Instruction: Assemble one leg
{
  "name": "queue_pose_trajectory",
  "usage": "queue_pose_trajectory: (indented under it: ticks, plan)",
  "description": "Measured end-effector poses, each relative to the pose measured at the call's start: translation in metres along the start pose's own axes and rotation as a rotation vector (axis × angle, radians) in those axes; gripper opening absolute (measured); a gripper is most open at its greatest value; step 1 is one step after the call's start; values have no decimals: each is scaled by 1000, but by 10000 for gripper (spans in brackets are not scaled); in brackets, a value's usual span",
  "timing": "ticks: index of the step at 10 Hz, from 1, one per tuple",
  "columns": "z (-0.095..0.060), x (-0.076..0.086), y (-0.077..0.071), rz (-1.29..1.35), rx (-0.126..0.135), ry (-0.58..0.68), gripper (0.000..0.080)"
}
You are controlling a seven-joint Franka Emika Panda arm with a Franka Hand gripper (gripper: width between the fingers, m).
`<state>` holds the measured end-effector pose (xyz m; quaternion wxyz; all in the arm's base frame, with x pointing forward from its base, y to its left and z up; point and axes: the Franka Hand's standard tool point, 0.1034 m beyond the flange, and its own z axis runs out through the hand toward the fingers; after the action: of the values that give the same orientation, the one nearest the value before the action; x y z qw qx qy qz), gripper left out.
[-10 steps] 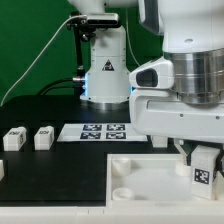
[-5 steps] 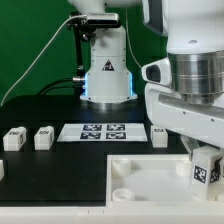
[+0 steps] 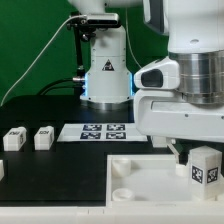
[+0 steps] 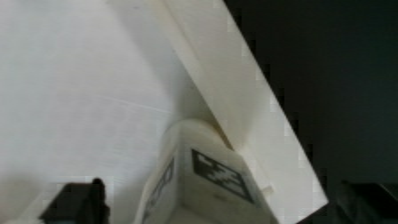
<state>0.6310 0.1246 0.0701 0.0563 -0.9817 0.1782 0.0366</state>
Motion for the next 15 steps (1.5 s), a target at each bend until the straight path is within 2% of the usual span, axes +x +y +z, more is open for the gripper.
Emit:
queue_pose_trajectory:
  ticks: [2, 5, 8, 9, 10, 11, 12, 14, 15]
  plan:
    - [1, 1, 1, -356, -24, -5, 649]
    - [0, 3, 3, -684, -44, -6, 649]
    - [0, 3, 4, -710, -43, -7, 649]
    - [0, 3, 4, -710, -43, -7, 516]
    - [0, 3, 4, -710, -43, -7, 516]
    - [0, 3, 4, -710, -43, -7, 377]
    - [0, 4, 5, -701, -44, -7, 295]
    - [0, 4, 5, -644, -43, -5, 295]
    - [0, 4, 5, -532, -42, -2, 295]
